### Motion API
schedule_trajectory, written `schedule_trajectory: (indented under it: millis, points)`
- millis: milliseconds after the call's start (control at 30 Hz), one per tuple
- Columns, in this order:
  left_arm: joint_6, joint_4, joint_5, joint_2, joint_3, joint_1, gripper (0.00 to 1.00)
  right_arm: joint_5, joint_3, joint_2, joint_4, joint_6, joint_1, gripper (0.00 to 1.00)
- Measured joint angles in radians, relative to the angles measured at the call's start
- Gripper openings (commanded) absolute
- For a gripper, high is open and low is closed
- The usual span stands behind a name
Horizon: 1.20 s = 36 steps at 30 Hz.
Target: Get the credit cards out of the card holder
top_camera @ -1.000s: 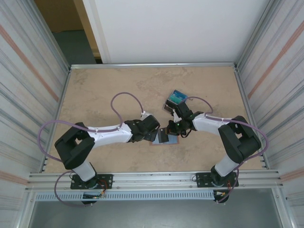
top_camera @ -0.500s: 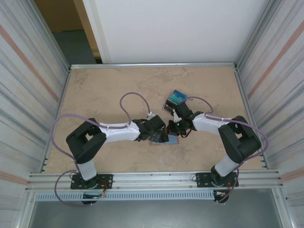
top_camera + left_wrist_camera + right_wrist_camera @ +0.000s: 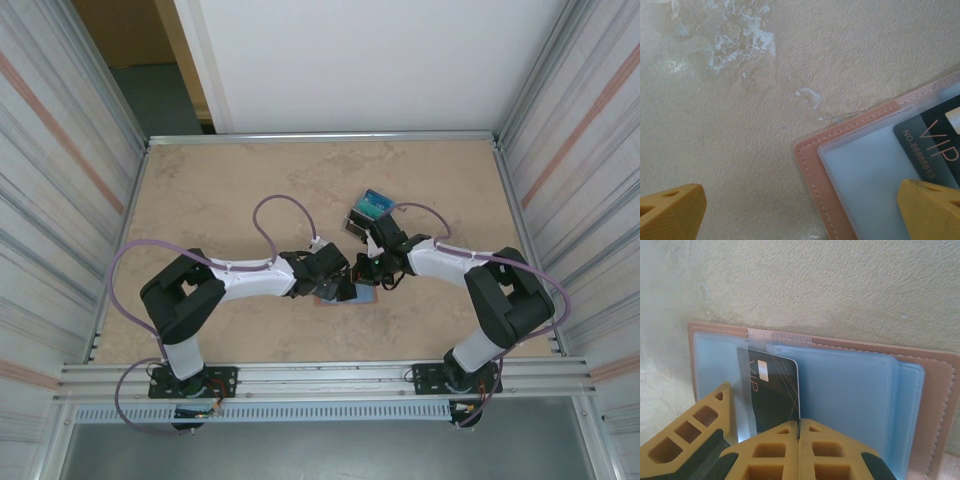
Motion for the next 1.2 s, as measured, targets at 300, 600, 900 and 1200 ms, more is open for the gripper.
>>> schedule_trajectory:
  millis: [300, 600, 900, 1200]
  points:
    - [-0.008, -0.001, 0.000, 0.003, 0.003, 0.000, 0.99, -0.028, -0.004, -0.044, 0.006, 0.026, 0.000, 0.08]
    - [-0.011, -0.001, 0.000, 0.007, 0.007, 0.000, 0.99, -0.096, -0.047, -0.063, 0.080, 0.056, 0.000, 0.20]
    - [-0.012, -0.002, 0.002, 0.007, 0.007, 0.000, 0.99, -0.109, -0.058, -0.047, 0.125, 0.072, 0.021, 0.14]
    - [-0.019, 0.002, 0.001, 0.005, 0.002, 0.000, 0.99, -0.079, -0.053, -0.023, 0.124, 0.073, 0.042, 0.02]
